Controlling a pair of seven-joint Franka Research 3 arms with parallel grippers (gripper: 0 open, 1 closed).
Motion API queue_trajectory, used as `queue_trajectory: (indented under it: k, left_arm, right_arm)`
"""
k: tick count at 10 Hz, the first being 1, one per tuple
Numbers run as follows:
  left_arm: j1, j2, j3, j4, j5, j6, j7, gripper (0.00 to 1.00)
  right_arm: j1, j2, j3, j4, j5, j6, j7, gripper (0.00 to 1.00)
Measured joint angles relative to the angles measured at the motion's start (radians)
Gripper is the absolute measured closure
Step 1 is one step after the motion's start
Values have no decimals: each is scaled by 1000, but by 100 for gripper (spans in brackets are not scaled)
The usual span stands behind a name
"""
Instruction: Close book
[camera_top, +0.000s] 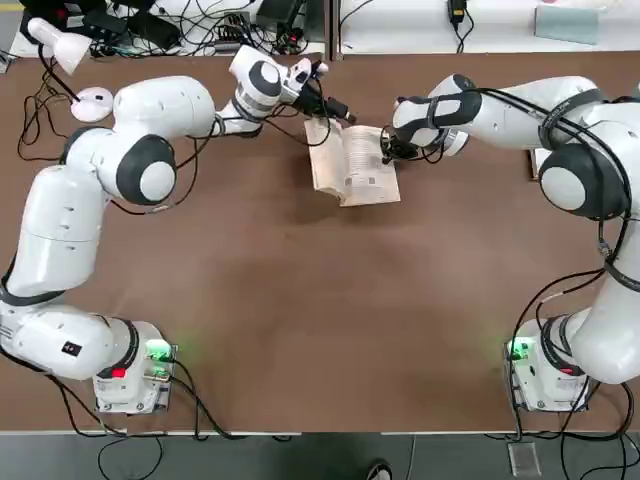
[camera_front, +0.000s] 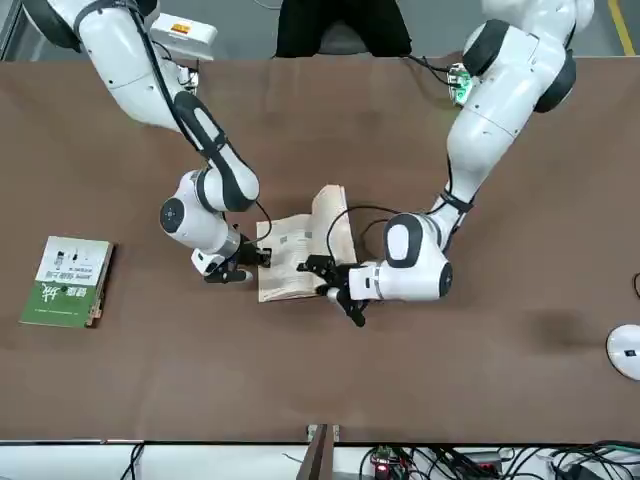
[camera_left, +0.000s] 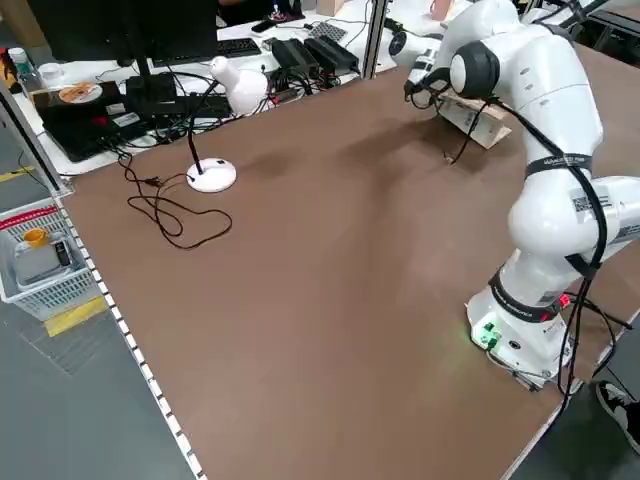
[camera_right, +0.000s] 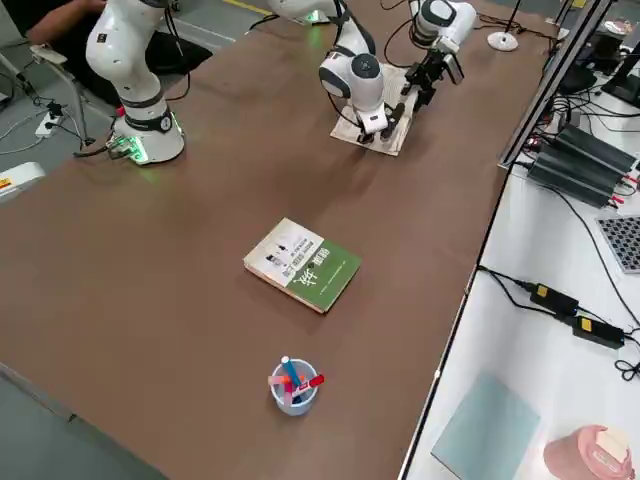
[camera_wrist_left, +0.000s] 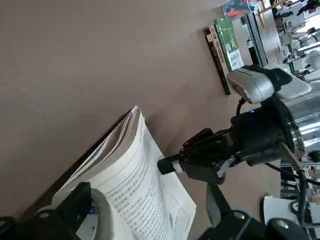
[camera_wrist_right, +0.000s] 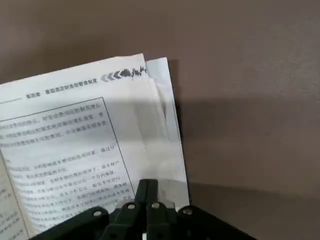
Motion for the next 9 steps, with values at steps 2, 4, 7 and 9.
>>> queue_trajectory:
  k: [2, 4, 7, 9]
  left_arm:
    - [1, 0, 0, 0, 0, -2, 0, 0]
    - [1, 0, 0, 0, 0, -3, 0, 0]
    - [4, 0, 1, 0, 0, -6, 0, 0]
    - [9, 0, 1, -1, -1, -18, -2, 0]
  right_arm:
    - [0, 0, 0, 0, 0, 0, 0, 99]
    - [0, 0, 0, 0, 0, 0, 0, 99]
    - [0, 0, 0, 0, 1, 0, 0, 99]
    - [0, 0, -1, 0, 1, 0, 0, 99]
